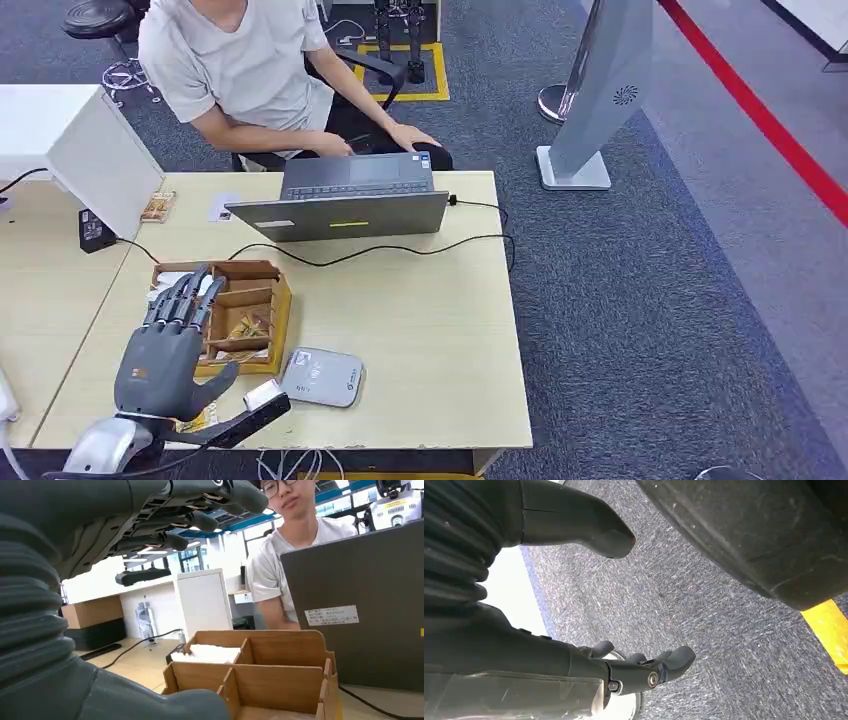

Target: Pass the card to the sensor for recognition and then transmit it.

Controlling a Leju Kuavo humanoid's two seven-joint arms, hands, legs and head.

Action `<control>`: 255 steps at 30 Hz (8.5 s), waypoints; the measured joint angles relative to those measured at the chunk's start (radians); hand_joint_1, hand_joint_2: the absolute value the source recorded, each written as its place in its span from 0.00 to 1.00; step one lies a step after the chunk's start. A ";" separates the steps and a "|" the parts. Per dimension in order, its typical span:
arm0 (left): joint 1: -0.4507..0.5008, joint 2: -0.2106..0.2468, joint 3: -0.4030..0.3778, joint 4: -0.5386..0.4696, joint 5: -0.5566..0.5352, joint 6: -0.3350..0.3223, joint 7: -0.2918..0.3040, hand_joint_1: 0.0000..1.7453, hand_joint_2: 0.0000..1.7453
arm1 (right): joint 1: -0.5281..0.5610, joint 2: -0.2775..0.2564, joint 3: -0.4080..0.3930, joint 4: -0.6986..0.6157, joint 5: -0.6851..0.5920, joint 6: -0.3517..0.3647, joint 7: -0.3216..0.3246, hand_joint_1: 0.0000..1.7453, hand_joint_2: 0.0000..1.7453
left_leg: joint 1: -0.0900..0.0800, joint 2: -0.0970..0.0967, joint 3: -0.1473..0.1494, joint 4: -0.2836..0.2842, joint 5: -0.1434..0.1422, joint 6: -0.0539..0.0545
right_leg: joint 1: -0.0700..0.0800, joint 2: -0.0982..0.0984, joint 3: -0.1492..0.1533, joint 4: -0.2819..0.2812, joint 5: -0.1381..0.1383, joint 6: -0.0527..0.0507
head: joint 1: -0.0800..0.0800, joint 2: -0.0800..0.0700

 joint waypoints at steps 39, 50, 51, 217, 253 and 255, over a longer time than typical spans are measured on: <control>-0.051 -0.121 0.122 0.325 -0.016 -0.019 0.064 0.00 1.00 | -0.003 -0.001 0.004 0.000 0.033 0.012 0.002 0.00 1.00 | 0.000 0.000 0.000 0.000 0.001 0.000 | 0.000 0.000 0.000 0.000 0.001 -0.001 | 0.001 0.000; -0.052 -0.125 0.125 0.331 -0.028 -0.012 0.062 0.00 1.00 | -0.003 -0.001 0.004 0.000 0.033 0.012 0.002 0.00 1.00 | -0.001 0.000 0.000 0.000 0.001 0.000 | 0.000 0.000 0.000 0.000 0.001 -0.001 | 0.001 0.000; -0.052 -0.127 0.127 0.331 -0.038 -0.004 0.056 0.00 1.00 | -0.003 -0.001 0.004 0.000 0.033 0.012 0.001 0.00 1.00 | -0.001 0.000 0.000 0.000 0.001 0.000 | 0.000 0.000 0.000 0.000 0.001 -0.001 | 0.001 0.000; -0.669 -0.138 0.093 0.506 -0.246 0.121 0.064 0.00 1.00 | -0.035 -0.002 0.036 -0.001 0.122 0.073 -0.021 0.00 1.00 | -0.001 -0.002 0.000 0.000 0.009 0.002 | 0.000 -0.002 0.000 0.002 0.008 0.000 | 0.000 0.000; -0.211 0.192 0.599 0.079 0.113 0.174 -0.107 0.00 1.00 | -0.007 -0.003 -0.013 0.000 0.050 0.056 -0.003 0.00 1.00 | 0.000 0.005 0.000 -0.002 0.006 -0.002 | 0.000 0.005 -0.003 0.003 0.004 -0.004 | 0.000 0.000; -0.124 0.195 0.721 0.053 0.168 0.203 -0.136 0.00 1.00 | -0.002 -0.006 -0.020 0.000 0.047 0.054 0.001 0.00 1.00 | 0.000 0.005 0.000 -0.002 0.005 -0.003 | 0.000 0.005 -0.003 0.003 0.003 -0.004 | 0.000 0.000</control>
